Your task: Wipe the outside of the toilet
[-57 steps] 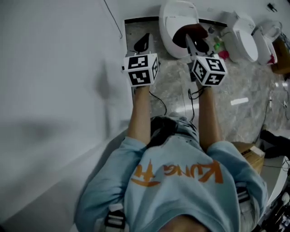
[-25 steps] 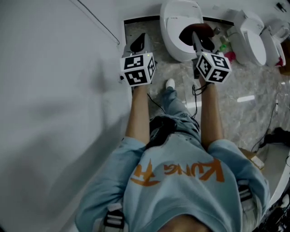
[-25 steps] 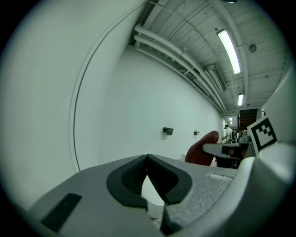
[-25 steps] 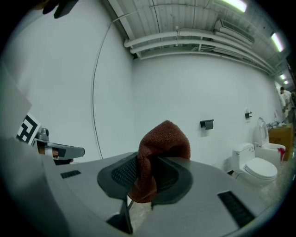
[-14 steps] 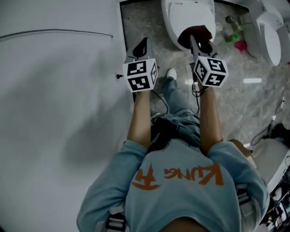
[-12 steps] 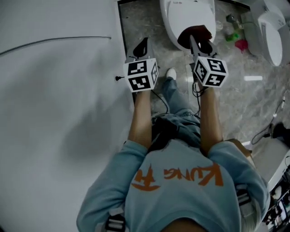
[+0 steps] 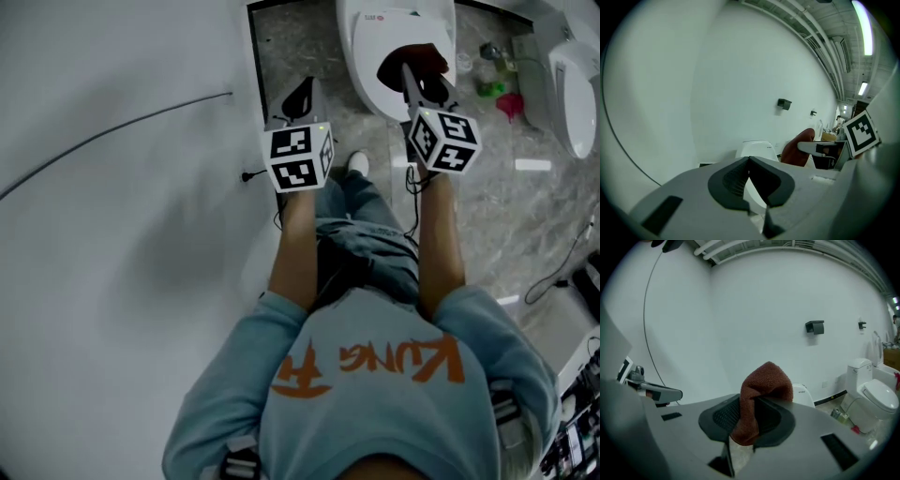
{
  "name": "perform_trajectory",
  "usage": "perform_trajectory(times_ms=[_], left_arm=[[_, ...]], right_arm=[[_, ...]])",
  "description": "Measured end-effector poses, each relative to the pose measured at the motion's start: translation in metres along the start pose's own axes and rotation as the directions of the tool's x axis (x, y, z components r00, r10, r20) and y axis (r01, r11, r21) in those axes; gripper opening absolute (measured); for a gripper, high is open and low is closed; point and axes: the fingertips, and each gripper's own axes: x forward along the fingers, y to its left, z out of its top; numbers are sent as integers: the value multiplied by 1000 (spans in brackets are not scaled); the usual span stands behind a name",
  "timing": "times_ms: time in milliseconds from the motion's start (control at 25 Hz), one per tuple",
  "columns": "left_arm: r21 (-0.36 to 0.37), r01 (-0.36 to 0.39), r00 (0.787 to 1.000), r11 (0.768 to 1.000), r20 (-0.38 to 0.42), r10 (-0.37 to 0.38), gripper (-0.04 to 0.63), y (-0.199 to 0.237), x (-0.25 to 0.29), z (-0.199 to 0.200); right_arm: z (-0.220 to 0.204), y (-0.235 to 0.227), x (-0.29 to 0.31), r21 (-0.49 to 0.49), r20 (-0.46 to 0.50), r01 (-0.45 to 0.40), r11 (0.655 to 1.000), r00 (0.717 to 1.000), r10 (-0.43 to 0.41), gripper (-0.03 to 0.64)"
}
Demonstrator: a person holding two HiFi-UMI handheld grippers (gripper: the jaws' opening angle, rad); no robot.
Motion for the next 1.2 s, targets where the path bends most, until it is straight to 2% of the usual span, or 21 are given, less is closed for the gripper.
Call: perform_trajectory(times_ms=[200,440,720,1200], left_arm=[[-26,-26,1000,999,-8,25,-5,29,14,-1],[-55,-22,999,998,-34,21,-5,48,51,-19],[-93,7,990,996,-141,-20,-5,94,104,-78],[-72,89,959,993,-263,-105,-5,130,180,-149]], right_arm=[[-7,16,29,-2,-20,-35,999,999,35,77],[-28,18,63,6,-69,-20,1000,997,21,77],[-93,28,123,33,-145,7,999,989,-2,77],[-199,47,199,167,-235,35,985,972,5,77]])
